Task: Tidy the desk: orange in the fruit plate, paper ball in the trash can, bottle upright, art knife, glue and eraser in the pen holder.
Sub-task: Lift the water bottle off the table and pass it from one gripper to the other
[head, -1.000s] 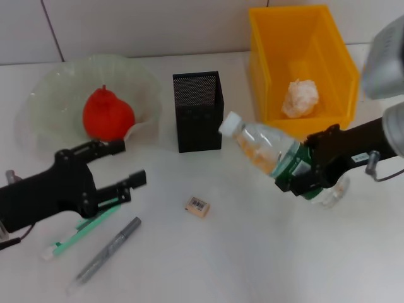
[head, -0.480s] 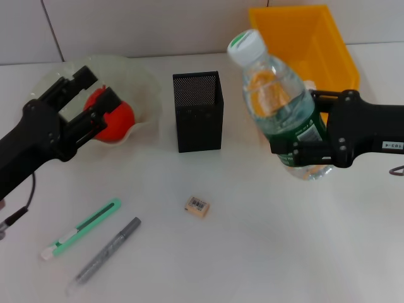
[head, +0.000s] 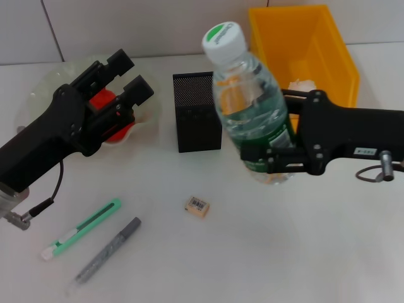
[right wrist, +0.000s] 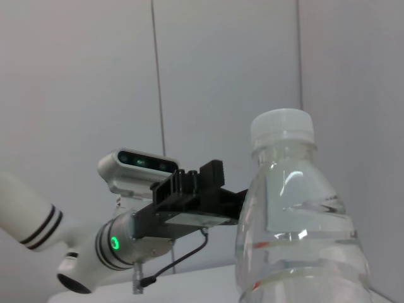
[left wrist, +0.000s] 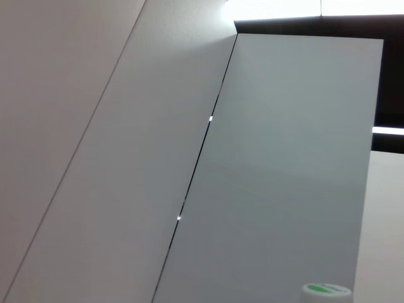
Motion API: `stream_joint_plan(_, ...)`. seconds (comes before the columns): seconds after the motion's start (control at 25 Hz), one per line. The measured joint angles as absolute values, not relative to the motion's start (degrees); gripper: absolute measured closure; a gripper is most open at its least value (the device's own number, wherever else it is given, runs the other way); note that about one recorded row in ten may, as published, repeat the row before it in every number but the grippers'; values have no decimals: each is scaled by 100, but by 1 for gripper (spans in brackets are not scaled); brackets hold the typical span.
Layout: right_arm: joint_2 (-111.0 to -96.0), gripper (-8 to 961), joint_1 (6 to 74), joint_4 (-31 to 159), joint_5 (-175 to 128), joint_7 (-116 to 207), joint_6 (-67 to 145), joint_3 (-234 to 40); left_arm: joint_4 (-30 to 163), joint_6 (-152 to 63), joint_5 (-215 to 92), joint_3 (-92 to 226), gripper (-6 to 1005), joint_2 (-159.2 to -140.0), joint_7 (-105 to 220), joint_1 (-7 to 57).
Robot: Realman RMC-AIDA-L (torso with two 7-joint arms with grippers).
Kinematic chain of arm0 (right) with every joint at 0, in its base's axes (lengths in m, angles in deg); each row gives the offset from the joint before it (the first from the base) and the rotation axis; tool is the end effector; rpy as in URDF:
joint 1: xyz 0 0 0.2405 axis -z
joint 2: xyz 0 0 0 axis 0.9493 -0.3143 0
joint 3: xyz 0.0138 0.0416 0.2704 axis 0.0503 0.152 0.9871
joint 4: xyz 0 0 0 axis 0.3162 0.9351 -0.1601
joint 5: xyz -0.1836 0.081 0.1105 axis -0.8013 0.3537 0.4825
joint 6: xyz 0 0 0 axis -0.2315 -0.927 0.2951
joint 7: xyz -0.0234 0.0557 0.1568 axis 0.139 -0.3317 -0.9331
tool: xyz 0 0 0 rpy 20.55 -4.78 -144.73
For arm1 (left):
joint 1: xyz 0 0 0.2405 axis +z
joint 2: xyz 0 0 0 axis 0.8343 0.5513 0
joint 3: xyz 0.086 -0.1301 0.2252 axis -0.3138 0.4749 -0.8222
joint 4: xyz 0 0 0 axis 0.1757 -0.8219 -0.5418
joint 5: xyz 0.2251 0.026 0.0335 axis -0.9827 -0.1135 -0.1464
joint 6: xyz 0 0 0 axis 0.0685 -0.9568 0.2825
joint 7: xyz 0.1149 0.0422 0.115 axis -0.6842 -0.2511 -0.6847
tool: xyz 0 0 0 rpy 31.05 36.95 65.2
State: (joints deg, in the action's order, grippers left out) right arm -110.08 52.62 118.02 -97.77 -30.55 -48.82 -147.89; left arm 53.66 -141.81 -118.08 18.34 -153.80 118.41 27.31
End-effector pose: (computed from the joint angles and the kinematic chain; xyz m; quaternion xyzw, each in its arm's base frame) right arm 0.2165 0.3298 0.0111 -0.9287 0.0686 0.3441 0.1199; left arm -0.2246 0.3239 -0.0254 -0.7967 -0.1615 -0.5687 0.1255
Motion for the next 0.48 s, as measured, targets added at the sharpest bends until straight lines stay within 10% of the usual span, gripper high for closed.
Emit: stream_joint_plan(0.48,-11005,193,4682,11095,-9801,-2833,-4964,-15196,5493,-14554,-11777,1578,248,-15388,11897,2515)
